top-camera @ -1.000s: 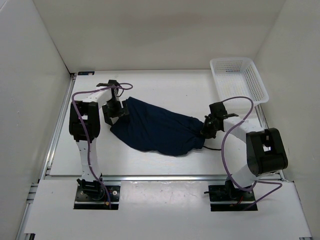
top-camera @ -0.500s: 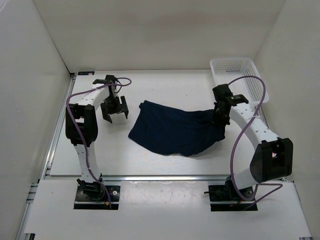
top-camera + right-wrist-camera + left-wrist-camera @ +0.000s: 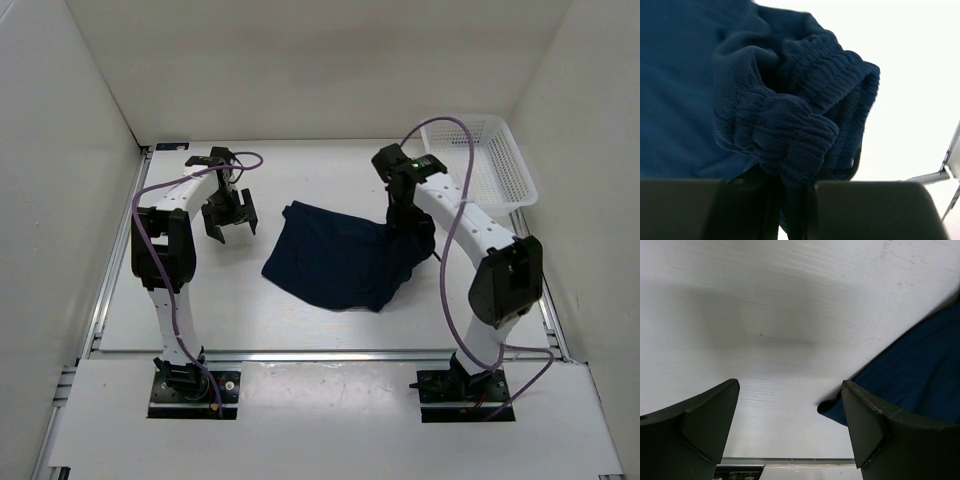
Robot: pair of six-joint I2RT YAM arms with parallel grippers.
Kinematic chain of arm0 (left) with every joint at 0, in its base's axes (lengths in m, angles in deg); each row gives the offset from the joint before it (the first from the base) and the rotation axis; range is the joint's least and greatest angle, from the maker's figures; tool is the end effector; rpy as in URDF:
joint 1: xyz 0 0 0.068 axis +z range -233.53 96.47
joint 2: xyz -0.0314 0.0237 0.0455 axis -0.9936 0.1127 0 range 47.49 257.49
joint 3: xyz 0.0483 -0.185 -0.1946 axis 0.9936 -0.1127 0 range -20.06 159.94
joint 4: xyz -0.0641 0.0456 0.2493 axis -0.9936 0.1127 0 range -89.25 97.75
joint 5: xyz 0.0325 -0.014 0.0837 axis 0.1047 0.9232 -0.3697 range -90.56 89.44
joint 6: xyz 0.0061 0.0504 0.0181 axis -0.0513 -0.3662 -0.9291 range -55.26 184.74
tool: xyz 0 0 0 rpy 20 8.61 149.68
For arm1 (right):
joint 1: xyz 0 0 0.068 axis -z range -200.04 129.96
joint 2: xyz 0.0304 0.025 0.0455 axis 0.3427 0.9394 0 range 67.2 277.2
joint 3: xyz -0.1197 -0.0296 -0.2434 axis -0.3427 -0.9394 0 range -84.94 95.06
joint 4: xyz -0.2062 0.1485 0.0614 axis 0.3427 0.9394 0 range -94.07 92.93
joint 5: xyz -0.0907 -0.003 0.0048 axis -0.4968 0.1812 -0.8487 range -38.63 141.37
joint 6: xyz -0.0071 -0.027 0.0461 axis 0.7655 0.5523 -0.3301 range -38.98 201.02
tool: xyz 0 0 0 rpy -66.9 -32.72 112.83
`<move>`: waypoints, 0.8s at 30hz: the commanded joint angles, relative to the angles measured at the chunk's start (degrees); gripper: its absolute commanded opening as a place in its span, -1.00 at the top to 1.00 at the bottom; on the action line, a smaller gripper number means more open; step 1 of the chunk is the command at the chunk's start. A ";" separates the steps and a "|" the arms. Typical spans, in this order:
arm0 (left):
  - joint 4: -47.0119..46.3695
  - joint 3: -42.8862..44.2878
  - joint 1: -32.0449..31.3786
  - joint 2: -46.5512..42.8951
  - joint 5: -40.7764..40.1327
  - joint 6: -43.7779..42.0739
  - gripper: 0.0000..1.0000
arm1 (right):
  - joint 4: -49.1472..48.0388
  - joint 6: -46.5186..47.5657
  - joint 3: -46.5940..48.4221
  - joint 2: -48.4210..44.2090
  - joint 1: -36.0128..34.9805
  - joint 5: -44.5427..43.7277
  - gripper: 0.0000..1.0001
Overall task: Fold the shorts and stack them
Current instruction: Fold the shorts
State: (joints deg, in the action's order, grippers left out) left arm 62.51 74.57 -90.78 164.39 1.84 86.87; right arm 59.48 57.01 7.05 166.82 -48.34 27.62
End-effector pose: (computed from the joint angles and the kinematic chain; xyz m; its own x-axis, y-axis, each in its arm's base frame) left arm 0.3969 -0.0520 0.2027 -0.9631 -0.2569 -0.0807 -0.2509 0.9649 -0.0777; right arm 0.3142 0.1529 0.2999 -0.8912 -0.0569 -0.4500 0.0473 0.9750 -0.2169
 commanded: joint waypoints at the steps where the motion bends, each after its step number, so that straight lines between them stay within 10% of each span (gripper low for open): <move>1: 0.21 0.47 -0.14 -1.76 0.24 0.37 -0.88 | 4.82 -0.24 8.46 3.56 -3.52 -2.62 1.00; 24: 0.74 -7.00 1.53 -11.60 2.70 8.63 -0.88 | 13.19 -1.30 56.45 37.48 -15.03 8.18 1.00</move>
State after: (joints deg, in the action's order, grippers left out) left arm 64.10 68.73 -89.27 156.77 3.02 94.19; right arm 72.51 55.94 57.73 202.70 -61.62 32.01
